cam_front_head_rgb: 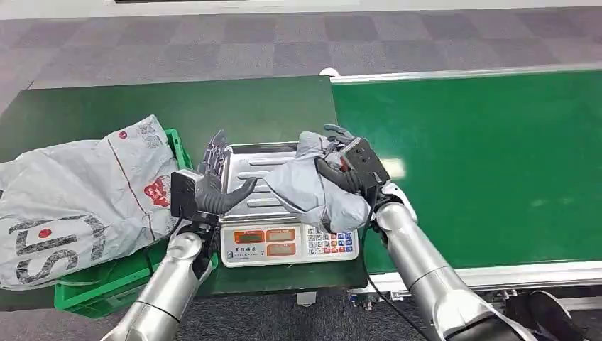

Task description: Moved the parcel from conveyor to table for the left to box.

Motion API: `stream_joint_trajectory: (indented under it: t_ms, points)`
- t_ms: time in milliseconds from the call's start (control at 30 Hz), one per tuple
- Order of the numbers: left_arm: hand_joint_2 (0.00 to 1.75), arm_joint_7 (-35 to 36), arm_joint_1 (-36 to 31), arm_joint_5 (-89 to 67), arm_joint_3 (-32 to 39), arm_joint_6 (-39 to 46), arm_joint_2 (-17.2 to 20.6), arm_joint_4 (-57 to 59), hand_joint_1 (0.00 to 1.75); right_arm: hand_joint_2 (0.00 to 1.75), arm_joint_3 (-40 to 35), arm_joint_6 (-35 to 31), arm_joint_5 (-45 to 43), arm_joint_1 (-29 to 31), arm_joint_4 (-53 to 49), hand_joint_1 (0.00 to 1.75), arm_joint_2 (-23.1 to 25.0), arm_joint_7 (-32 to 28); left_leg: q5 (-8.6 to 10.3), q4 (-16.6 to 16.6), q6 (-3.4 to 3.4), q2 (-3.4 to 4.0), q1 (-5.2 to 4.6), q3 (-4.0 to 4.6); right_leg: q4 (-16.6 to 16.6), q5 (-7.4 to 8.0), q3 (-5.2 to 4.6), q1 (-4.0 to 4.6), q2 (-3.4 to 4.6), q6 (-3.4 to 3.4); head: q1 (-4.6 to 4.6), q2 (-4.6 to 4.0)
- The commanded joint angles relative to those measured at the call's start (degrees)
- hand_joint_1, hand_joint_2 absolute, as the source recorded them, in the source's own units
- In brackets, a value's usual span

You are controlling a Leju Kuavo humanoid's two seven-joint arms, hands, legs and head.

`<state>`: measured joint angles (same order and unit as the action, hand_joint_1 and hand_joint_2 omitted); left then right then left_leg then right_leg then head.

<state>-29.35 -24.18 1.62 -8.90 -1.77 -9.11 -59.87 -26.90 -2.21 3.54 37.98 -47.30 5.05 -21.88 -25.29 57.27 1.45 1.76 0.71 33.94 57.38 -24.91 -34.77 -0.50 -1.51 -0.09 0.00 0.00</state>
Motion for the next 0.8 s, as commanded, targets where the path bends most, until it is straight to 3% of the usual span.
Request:
stream_joint_trajectory:
  t_ms: [33,233,467,600,700,733,800]
  points:
    - [1.75,0.07,-3.87,-0.85,-1.84,0.51,1.56,3.34,0.0,1.75,5.85,0.7,-1.75,0.31,-1.03,0.0,-5.75,0.04,0.07,-0.05,-0.12,-0.53,0.01,-0.01,-0.08,-0.04,0.16,-0.01,-0.19,0.02,0.0,0.0]
    - [1.75,-0.02,-4.46,-1.63,-2.42,0.78,1.87,3.59,0.0,1.75,8.66,6.87,-6.07,2.36,4.29,0.0,-5.65,-1.61,0.04,-0.01,-0.07,-0.23,0.0,0.01,-0.03,0.04,0.05,-0.02,0.0,0.04,0.0,0.0]
    - [1.75,-0.21,-7.26,-3.92,-2.26,3.69,1.8,4.39,0.0,1.75,10.8,10.99,-10.18,9.66,14.69,0.0,-3.77,-3.43,0.02,0.06,-0.06,-0.13,-0.02,0.09,0.07,0.04,-0.05,-0.03,0.08,0.04,-0.02,0.0]
    - [1.75,-0.41,-8.15,-5.29,-2.19,5.09,1.71,4.13,0.0,1.75,10.96,11.85,-11.09,9.43,17.19,0.0,-3.67,-4.82,0.03,0.0,-0.08,-0.2,-0.01,0.0,-0.02,0.04,0.06,-0.02,0.07,0.04,0.0,0.0]
    - [1.75,-0.67,-7.45,-6.63,-2.32,6.33,2.09,2.84,0.0,1.75,10.93,16.2,-12.44,7.58,16.29,0.0,-4.23,-6.93,0.0,0.0,-0.04,-0.13,0.01,-0.01,-0.02,0.03,0.07,-0.01,0.03,0.04,0.0,0.0]
    - [1.75,-0.86,-7.34,-6.91,-2.25,6.65,2.26,2.7,0.0,0.0,10.8,17.88,-12.77,7.03,15.96,0.0,-4.6,-7.91,0.01,-0.04,-0.06,-0.19,0.01,-0.06,-0.06,0.02,0.13,-0.01,0.04,0.03,0.0,0.0]
    - [1.75,-0.98,-7.83,-7.14,-2.25,6.54,2.28,3.28,0.0,0.0,10.79,26.24,-15.52,6.88,16.16,0.0,-4.81,-9.44,0.0,0.01,-0.04,-0.14,0.01,-0.01,-0.02,0.02,0.07,0.0,0.02,0.04,0.0,0.0]
